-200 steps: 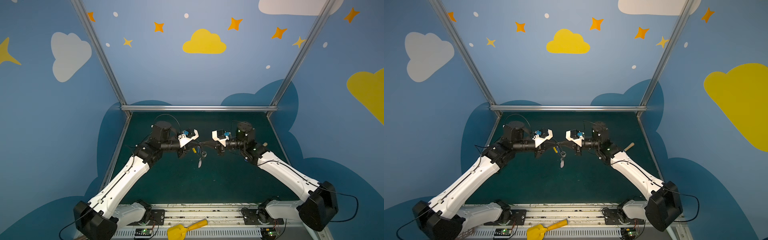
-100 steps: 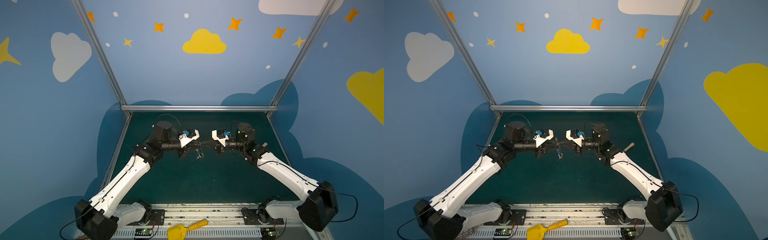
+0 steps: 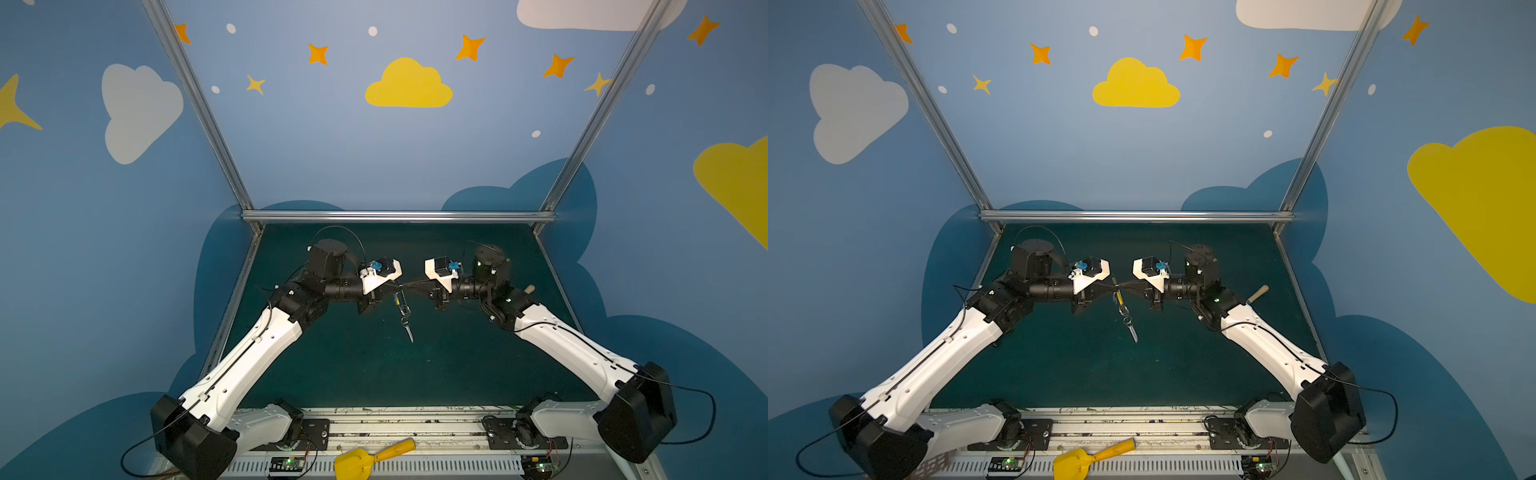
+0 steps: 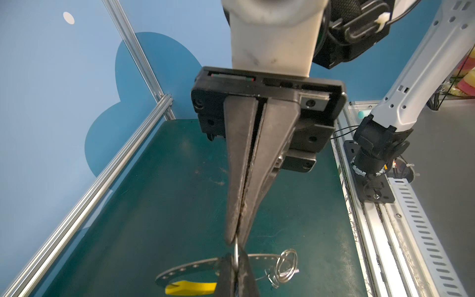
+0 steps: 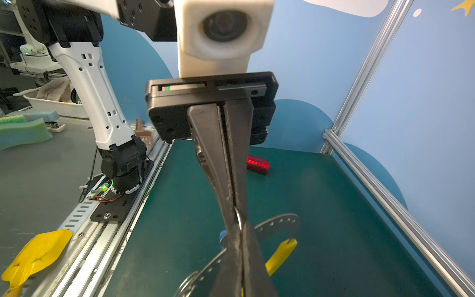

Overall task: Attach keys to a key ring
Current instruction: Insert the key into the keyring.

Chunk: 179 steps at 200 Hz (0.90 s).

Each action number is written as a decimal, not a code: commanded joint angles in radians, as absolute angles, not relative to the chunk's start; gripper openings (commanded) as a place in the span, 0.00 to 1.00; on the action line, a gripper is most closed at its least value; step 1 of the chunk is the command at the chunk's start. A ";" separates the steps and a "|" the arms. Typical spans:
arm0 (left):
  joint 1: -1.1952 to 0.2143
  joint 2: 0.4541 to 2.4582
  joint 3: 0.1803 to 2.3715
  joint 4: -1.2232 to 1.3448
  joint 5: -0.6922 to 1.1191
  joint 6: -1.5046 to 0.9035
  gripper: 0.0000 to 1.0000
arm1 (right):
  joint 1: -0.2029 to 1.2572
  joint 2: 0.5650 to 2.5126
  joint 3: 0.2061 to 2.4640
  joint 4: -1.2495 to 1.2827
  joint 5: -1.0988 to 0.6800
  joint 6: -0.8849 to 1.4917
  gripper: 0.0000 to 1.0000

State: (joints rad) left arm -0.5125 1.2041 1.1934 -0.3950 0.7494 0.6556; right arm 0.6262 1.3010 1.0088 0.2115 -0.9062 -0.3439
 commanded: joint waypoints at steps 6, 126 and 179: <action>-0.520 1.238 1.287 -0.517 0.754 0.730 0.03 | 0.626 1.280 1.021 0.116 -0.875 -0.409 0.13; -0.578 1.379 1.534 -0.867 0.620 0.887 0.03 | 0.633 1.219 1.023 0.007 -0.825 -0.592 0.26; -0.593 1.391 1.549 -0.870 0.604 0.887 0.03 | 0.640 1.245 1.032 0.010 -0.896 -0.583 0.23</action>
